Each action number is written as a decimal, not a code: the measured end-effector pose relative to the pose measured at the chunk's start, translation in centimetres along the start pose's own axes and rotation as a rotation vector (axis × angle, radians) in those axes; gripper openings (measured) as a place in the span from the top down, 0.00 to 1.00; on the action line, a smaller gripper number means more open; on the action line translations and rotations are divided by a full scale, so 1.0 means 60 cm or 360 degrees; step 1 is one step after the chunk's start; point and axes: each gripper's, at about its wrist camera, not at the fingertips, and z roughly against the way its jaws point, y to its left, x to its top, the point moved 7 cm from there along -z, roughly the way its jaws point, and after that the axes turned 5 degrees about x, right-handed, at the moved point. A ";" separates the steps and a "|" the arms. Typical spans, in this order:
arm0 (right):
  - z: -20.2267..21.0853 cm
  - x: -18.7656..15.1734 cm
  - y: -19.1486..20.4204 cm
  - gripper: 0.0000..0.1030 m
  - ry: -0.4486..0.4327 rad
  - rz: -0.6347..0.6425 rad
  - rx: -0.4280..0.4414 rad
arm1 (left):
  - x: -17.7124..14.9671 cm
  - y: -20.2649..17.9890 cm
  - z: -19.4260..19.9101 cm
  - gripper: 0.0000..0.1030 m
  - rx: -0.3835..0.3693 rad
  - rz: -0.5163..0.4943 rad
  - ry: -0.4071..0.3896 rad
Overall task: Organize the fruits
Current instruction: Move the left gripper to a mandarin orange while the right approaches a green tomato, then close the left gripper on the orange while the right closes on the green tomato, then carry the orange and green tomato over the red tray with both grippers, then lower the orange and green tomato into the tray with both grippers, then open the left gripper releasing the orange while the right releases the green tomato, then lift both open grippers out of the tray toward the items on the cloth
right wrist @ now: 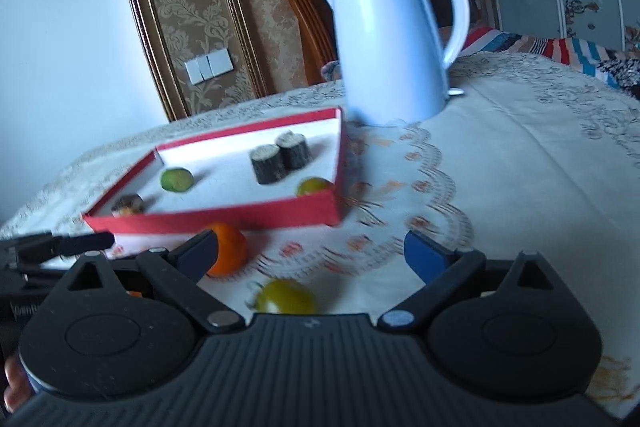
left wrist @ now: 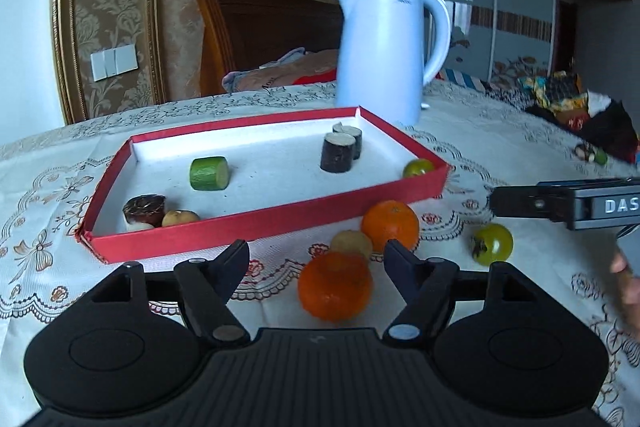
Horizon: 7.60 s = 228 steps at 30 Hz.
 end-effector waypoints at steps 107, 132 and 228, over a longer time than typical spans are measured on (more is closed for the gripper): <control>-0.216 0.071 0.078 0.69 0.0192 0.0324 -0.0208 | 0.076 0.127 -0.124 0.59 0.0589 0.0319 0.0055; -0.264 0.078 0.079 0.69 0.0209 0.0397 -0.0303 | 0.072 0.113 -0.175 0.59 0.0596 0.0231 0.0121; -0.152 0.075 0.063 0.00 -0.0090 0.0173 -0.0099 | 0.072 0.140 -0.140 0.22 0.0618 0.0322 0.0059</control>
